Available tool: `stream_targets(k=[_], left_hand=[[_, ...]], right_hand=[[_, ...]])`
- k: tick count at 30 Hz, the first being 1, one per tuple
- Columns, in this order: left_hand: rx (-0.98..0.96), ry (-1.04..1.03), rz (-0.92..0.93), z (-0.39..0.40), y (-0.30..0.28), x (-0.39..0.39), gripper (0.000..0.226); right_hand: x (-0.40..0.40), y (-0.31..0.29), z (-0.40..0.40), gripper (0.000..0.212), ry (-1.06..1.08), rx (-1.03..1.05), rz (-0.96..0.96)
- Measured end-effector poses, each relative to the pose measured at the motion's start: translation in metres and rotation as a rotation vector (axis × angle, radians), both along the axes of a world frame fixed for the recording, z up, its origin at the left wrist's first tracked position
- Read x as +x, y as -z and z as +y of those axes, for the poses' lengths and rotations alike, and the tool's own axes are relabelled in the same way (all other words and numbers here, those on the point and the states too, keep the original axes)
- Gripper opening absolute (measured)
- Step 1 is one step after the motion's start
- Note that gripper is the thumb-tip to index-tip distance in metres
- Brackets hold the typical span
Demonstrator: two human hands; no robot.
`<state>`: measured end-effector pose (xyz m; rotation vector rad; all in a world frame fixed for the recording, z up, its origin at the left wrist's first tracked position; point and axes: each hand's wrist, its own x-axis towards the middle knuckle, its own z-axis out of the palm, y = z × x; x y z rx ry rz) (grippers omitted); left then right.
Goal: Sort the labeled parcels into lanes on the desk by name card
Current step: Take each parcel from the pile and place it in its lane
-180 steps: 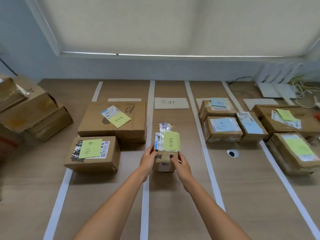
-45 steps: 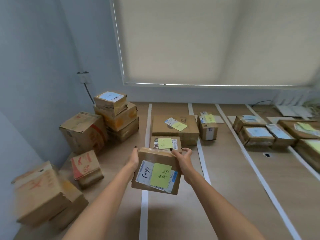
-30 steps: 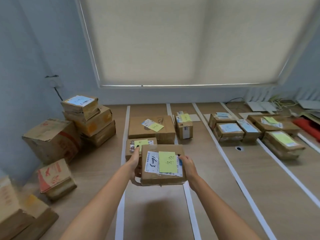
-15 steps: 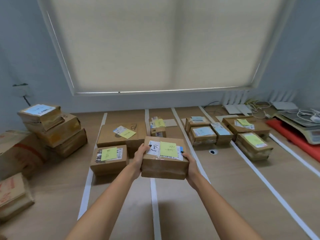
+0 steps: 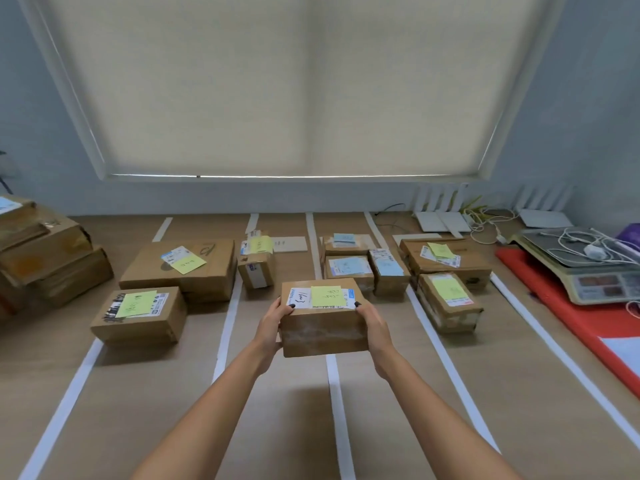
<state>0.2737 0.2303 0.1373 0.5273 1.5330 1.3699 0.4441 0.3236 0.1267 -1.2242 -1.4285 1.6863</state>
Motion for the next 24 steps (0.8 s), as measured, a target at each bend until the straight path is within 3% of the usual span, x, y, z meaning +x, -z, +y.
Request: stream_targets(k=[8,16,24], left_hand=[[-0.010,0.051,0.076,0.038,0.002,0.027,0.058],[0.039,0.011,0.085,0.071,0.006,0.072,0.065],[0.061,-0.041,0.130,0.148,0.009,0.152,0.071]], right_hand=[[0.033,-0.001,0.022,0.046,0.050,0.032,-0.036],[0.072,0.000,0.063,0.054,0.079,0.089,-0.059],[0.147,0.010,0.151,0.056,0.076,0.144,0.038]])
